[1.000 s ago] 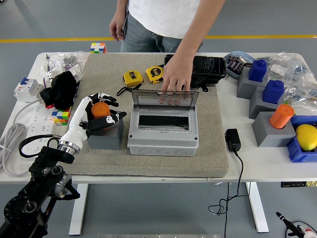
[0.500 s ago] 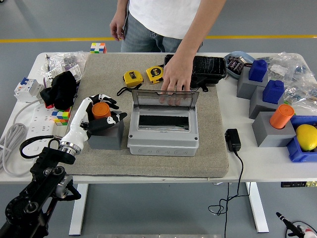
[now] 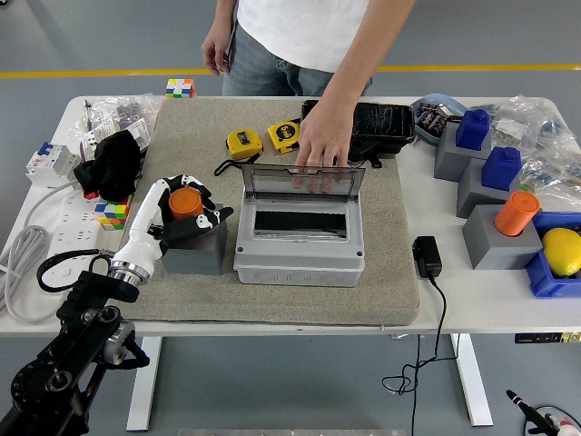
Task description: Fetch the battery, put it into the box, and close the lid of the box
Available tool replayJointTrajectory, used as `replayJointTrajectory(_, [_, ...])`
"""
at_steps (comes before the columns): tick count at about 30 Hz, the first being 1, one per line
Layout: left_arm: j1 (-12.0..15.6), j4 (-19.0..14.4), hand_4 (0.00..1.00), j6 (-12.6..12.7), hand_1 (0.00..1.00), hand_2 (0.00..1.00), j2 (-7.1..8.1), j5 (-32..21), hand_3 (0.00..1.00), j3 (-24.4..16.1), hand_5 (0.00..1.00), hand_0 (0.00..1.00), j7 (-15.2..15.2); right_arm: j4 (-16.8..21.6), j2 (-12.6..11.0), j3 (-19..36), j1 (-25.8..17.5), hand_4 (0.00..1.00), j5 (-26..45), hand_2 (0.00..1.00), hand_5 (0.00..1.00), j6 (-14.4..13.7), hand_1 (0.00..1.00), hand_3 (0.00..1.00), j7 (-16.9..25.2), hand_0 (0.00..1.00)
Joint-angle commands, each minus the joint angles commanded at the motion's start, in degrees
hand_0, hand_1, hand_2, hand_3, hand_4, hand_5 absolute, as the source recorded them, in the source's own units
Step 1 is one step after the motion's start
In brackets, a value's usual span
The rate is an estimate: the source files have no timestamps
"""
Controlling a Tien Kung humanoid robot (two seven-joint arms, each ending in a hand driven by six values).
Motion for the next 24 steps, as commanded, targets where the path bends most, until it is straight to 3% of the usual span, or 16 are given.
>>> replayJointTrajectory(17, [-0.51,0.0,0.998,1.6,0.157,0.213,-0.19,1.97,0.227,0.27,0.002,0.144,0.41,0.0,0.12,0.43,0.23,0.998,-0.1,0.779,0.998,0.0,0.792,0.835,0.04,0.852])
replayJointTrajectory(18, [-0.53,-0.01,0.9,1.8,0.126,0.175,-0.18,2.19,0.195,0.27,0.002,0.115,0.45,0.0,0.13,0.42,0.22,0.998,-0.08,0.778,0.998,0.0,0.792,0.834,0.05,0.852])
replayJointTrajectory(23, [-0.65,-0.03,0.9,2.75,0.126,0.175,-0.23,2.62,0.195,0.31,0.002,0.115,0.66,0.0,0.17,0.57,0.23,0.998,-0.2,0.778,0.998,0.02,0.792,0.834,0.02,0.852])
replayJointTrajectory(24, [-0.67,-0.04,0.862,2.89,0.1,0.156,-0.23,2.64,0.176,0.31,0.002,0.091,0.7,0.0,0.16,0.56,0.23,0.998,-0.19,0.779,0.998,0.03,0.792,0.835,0.03,0.852])
